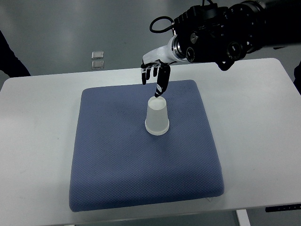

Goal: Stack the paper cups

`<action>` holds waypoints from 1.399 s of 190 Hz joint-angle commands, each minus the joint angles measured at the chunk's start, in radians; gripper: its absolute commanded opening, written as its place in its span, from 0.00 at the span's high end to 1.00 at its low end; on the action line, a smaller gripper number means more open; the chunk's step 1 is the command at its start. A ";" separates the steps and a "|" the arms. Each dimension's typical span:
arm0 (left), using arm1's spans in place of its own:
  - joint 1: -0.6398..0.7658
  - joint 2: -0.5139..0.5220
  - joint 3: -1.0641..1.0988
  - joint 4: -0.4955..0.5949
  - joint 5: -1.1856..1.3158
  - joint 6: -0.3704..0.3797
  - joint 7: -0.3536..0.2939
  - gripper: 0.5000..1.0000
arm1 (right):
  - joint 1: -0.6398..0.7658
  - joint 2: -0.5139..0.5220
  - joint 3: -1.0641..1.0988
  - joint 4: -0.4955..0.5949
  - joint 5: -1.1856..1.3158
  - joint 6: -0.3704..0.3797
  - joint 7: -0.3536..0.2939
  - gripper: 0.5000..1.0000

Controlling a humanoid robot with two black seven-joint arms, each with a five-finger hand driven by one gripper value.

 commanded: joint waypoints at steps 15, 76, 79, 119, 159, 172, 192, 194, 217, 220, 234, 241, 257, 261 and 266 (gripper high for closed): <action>0.000 0.000 0.001 0.000 0.000 0.000 0.000 0.00 | -0.112 -0.069 0.058 -0.055 0.047 -0.088 0.004 0.35; 0.000 0.000 0.001 -0.003 0.000 0.000 0.000 0.00 | -0.531 -0.436 0.611 -0.187 0.103 -0.167 0.007 0.35; -0.001 0.000 0.001 -0.003 0.000 0.000 0.000 0.00 | -0.560 -0.449 0.654 -0.190 0.103 -0.167 0.010 0.35; 0.000 0.000 0.001 -0.005 0.000 0.000 0.000 0.00 | -0.796 -0.511 0.959 -0.203 0.171 -0.167 0.066 0.31; 0.000 0.000 0.001 -0.005 0.000 0.000 0.000 0.00 | -1.005 -0.456 1.286 -0.272 0.237 -0.169 0.117 0.28; 0.000 0.000 0.001 -0.005 0.002 -0.002 0.000 0.00 | -1.060 -0.413 1.372 -0.302 0.245 -0.167 0.123 0.27; 0.000 0.000 0.001 -0.005 0.000 -0.002 0.000 0.00 | -1.117 -0.359 1.470 -0.345 0.246 -0.167 0.129 0.21; 0.000 0.000 0.001 -0.005 0.000 0.000 0.000 0.00 | -1.123 -0.353 1.478 -0.348 0.246 -0.167 0.132 0.21; 0.000 0.000 0.001 -0.006 0.000 -0.002 0.000 0.00 | -1.181 -0.313 1.539 -0.354 0.246 -0.160 0.152 0.18; 0.000 0.000 0.001 -0.006 0.000 -0.002 0.000 0.00 | -1.187 -0.305 1.547 -0.355 0.246 -0.160 0.154 0.18; 0.000 0.000 0.001 -0.008 0.000 -0.002 0.000 0.00 | -1.207 -0.282 1.567 -0.357 0.246 -0.160 0.155 0.18; 0.000 0.000 0.001 -0.009 0.002 -0.002 0.000 0.00 | -1.218 -0.273 1.575 -0.357 0.246 -0.158 0.155 0.18; 0.000 0.000 0.001 -0.011 0.002 -0.002 0.000 0.00 | -1.249 -0.244 1.595 -0.357 0.246 -0.151 0.160 0.18; 0.000 0.000 0.001 -0.012 0.002 -0.002 0.000 0.00 | -1.255 -0.239 1.598 -0.357 0.246 -0.146 0.168 0.18; 0.000 0.000 0.001 -0.012 0.000 -0.002 0.000 0.00 | -1.261 -0.236 1.598 -0.357 0.246 -0.141 0.177 0.18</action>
